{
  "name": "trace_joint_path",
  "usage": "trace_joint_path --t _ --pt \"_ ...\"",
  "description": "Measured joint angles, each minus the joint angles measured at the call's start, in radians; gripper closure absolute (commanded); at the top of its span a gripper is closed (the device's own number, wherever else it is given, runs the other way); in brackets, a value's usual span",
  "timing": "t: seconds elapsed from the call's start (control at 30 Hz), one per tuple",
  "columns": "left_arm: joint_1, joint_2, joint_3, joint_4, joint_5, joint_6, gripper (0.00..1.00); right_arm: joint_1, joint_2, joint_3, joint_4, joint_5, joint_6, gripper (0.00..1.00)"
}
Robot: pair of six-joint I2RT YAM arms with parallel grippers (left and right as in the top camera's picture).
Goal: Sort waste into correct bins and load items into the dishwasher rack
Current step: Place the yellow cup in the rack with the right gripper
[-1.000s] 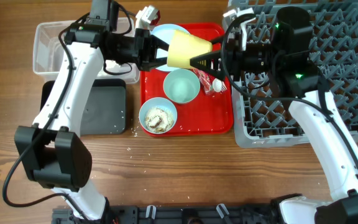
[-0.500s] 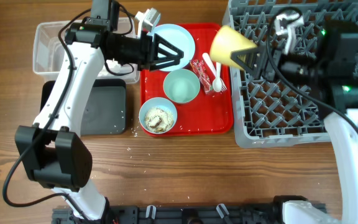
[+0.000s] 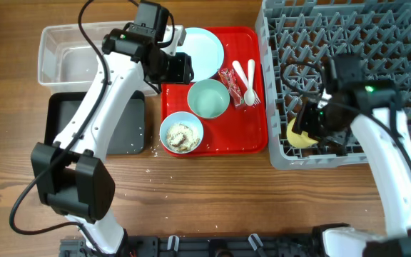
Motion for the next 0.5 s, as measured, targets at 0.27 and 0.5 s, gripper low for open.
trace_joint_path --t 0.27,0.5 --pt "0.000 0.000 0.000 0.000 -0.023 0.000 0.43 0.006 0.164 0.000 0.045 0.037 0.000 0.15" --pt "0.000 0.000 0.000 0.000 -0.026 0.000 0.41 0.022 0.170 0.010 0.053 0.037 -0.001 0.14"
